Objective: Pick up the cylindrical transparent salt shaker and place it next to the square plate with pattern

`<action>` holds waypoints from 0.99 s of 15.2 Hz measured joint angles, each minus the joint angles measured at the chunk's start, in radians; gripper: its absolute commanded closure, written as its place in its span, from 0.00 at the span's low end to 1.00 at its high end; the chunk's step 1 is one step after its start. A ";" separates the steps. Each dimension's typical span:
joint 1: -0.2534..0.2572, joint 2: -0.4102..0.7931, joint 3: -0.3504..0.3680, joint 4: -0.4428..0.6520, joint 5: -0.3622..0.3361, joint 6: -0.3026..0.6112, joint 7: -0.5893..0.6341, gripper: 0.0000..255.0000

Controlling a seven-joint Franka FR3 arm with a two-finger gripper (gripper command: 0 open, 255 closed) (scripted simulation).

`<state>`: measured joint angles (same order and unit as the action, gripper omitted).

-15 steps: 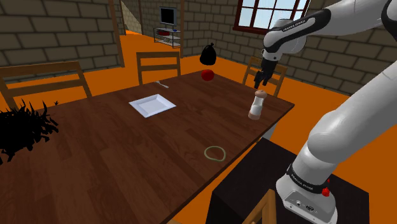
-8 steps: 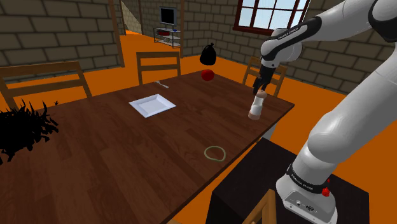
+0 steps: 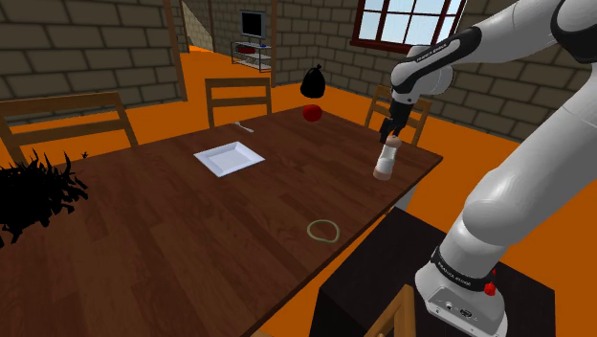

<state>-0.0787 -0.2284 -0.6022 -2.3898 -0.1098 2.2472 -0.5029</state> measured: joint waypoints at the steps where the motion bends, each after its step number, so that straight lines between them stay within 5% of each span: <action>1: 0.000 -0.001 0.000 0.001 0.000 0.000 0.000 1.00; 15: -0.003 -0.028 0.012 0.035 -0.012 -0.059 0.013 1.00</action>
<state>-0.0815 -0.2561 -0.5905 -2.3551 -0.1213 2.1879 -0.4903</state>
